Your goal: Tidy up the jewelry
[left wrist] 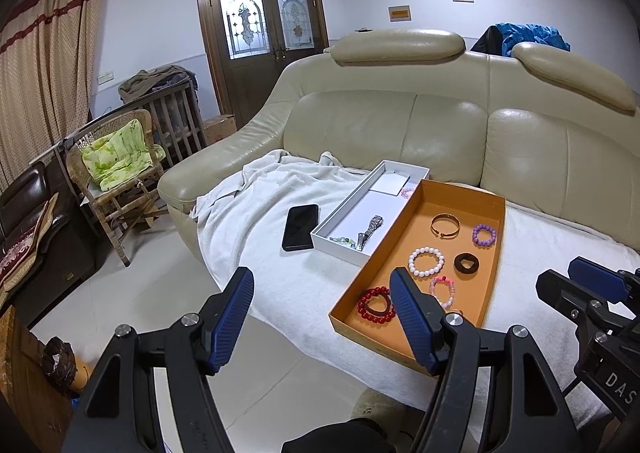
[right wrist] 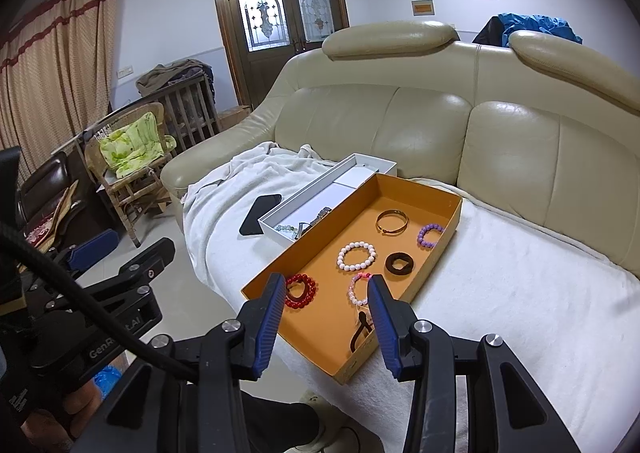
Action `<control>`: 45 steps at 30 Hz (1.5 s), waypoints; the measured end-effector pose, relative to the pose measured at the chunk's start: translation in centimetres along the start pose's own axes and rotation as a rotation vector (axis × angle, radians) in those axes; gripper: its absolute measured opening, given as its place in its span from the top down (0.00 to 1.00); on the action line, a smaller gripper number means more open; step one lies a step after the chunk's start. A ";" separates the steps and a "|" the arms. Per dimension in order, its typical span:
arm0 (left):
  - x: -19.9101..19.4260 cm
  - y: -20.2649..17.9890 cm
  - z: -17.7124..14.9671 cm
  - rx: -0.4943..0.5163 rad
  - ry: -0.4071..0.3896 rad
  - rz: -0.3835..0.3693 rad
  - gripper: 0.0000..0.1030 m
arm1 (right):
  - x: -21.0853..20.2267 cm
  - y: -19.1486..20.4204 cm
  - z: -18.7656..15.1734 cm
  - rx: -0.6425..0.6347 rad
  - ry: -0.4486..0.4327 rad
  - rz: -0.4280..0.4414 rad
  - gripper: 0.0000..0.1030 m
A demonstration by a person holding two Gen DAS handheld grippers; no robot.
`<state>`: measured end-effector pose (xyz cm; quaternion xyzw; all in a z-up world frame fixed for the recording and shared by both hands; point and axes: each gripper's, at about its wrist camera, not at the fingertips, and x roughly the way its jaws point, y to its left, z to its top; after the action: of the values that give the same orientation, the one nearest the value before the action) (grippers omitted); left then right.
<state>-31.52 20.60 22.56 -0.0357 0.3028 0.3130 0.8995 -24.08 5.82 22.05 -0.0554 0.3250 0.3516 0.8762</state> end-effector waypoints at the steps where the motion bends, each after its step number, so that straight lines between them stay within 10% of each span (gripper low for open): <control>1: 0.0 0.0 0.0 0.001 0.000 0.000 0.31 | 0.0 -0.1 0.0 0.003 0.000 0.001 0.55; 45: 0.3 -5.6 -0.3 0.121 0.025 -0.118 0.31 | -0.9 -4.2 1.6 0.030 -0.007 -0.047 0.55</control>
<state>-28.24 16.24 21.45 -0.0032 0.3299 0.2401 0.9130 -21.01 2.70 23.27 -0.0487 0.3256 0.3260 0.8862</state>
